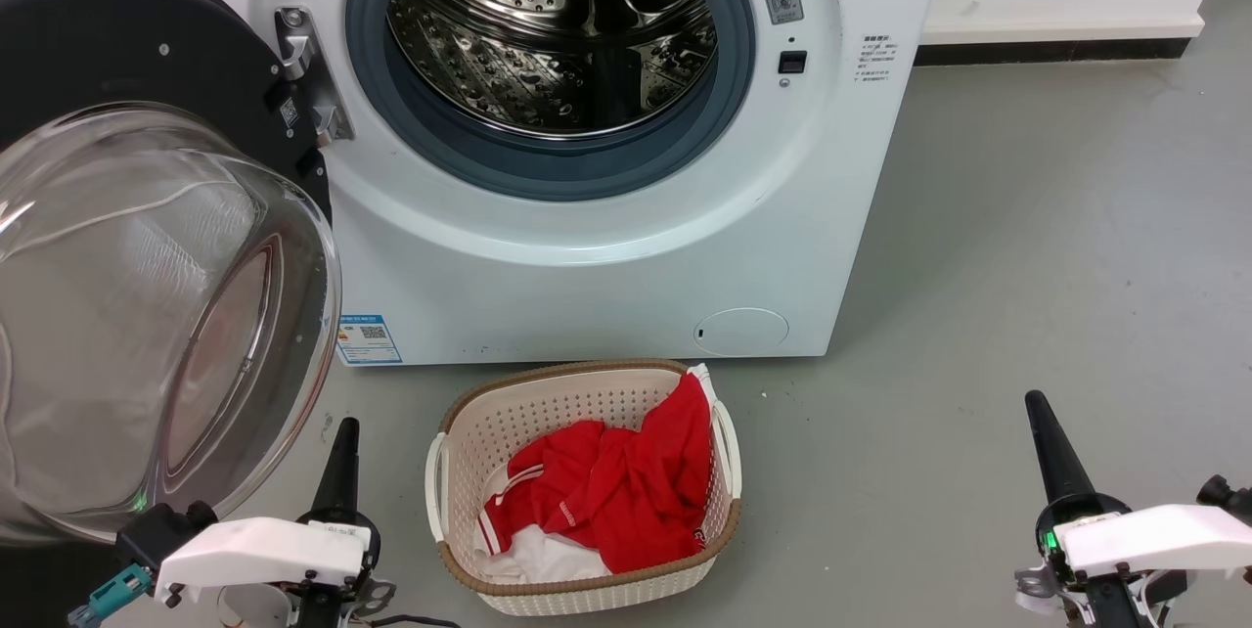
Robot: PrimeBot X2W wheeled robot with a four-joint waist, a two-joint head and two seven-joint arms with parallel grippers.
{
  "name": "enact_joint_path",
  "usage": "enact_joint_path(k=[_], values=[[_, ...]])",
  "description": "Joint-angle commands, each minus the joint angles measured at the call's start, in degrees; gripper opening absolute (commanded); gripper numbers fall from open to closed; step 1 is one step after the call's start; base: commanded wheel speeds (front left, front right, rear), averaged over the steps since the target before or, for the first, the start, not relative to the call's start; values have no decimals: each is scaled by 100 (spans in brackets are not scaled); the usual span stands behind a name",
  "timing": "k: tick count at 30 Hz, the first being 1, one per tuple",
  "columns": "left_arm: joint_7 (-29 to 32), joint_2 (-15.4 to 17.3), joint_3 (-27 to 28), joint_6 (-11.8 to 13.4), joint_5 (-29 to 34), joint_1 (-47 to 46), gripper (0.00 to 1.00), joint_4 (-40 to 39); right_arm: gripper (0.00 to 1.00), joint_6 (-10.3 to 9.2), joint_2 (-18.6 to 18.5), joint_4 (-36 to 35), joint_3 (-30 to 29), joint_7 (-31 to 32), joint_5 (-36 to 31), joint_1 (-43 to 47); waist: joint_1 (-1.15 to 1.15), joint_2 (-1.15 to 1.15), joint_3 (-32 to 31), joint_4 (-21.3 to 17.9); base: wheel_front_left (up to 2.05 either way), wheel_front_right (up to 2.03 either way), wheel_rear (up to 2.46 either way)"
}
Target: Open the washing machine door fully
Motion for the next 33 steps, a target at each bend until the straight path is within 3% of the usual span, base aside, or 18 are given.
enact_joint_path(k=[1, 33], values=[[38, 4, 23, -55, -154, -142, 0, -26, 0, 0, -37, -18, -21, 28, 164, -112, 0, 0, 0, 0, 0, 0, 0], [438, -31, 197, -253, -1749, -231, 0, 20, 0, -1, -9, 187, -159, 384, 1749, -311, 0, 0, 1, 1, 0, 0, 0]])
